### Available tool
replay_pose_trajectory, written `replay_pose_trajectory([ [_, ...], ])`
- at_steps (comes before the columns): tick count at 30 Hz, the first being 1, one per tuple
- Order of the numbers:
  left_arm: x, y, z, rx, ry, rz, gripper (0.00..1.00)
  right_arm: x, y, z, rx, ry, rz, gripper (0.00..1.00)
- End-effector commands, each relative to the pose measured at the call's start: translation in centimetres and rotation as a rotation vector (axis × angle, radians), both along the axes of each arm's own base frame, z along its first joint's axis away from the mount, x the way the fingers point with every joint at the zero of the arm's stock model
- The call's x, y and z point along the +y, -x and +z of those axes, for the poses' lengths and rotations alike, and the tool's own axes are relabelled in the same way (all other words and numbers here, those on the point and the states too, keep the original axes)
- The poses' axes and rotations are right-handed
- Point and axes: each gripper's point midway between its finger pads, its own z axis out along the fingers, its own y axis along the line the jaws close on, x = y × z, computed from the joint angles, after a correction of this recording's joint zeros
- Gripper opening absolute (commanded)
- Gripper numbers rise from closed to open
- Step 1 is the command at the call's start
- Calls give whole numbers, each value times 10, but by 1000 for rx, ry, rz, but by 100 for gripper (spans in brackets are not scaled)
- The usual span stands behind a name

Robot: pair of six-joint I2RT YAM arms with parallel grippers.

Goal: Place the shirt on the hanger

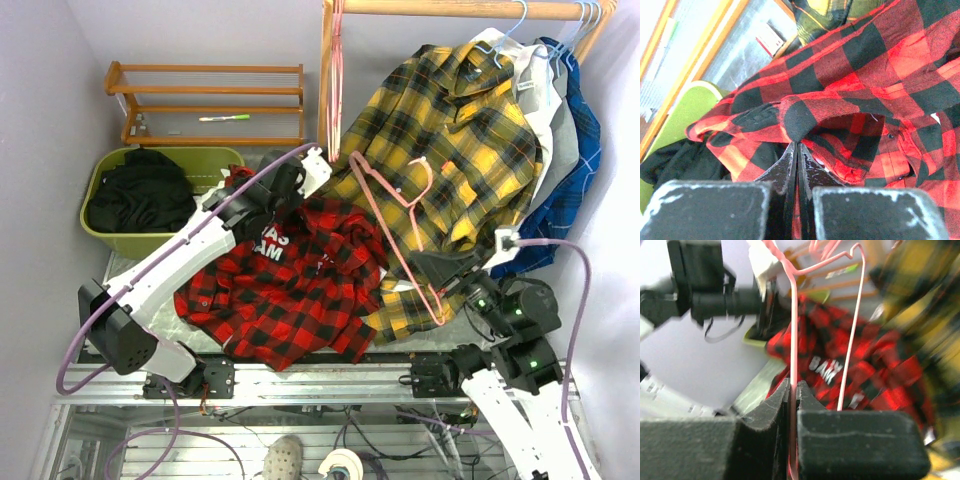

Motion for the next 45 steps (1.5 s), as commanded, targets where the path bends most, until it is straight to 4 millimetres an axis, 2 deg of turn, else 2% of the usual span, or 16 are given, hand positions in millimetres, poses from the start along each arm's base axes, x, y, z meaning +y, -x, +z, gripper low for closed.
replay_pose_trajectory([
  [1,-1,-4,21,-25,28,9,7,39,40,-33,103,-34,326,0],
  [4,-2,-4,20,-26,23,7,7,45,54,-29,65,-31,408,0],
  [6,-1,-5,21,-35,21,8,7,52,58,-35,81,4,468,0],
  [8,-2,-6,24,-43,27,4,7,53,57,-38,82,14,472,0],
  [14,-4,-12,30,-74,27,1,7,59,54,-25,43,-19,517,0],
  [20,-15,-13,37,-72,62,-26,7,58,31,-49,51,29,447,0],
  [30,-21,-11,62,-89,111,-47,7,63,0,-62,0,-14,392,0],
  [34,-23,-7,61,-73,126,-60,7,65,-14,-64,-22,1,368,0],
  [37,-17,-2,51,-50,98,-52,7,68,-16,-66,-14,6,384,0],
  [38,-17,4,43,-16,97,-71,10,66,-16,-67,-5,23,370,0],
  [42,-9,38,-6,148,66,-119,39,44,-17,-70,33,114,230,0],
  [45,6,60,-41,237,37,-113,90,33,-13,-74,69,134,175,0],
])
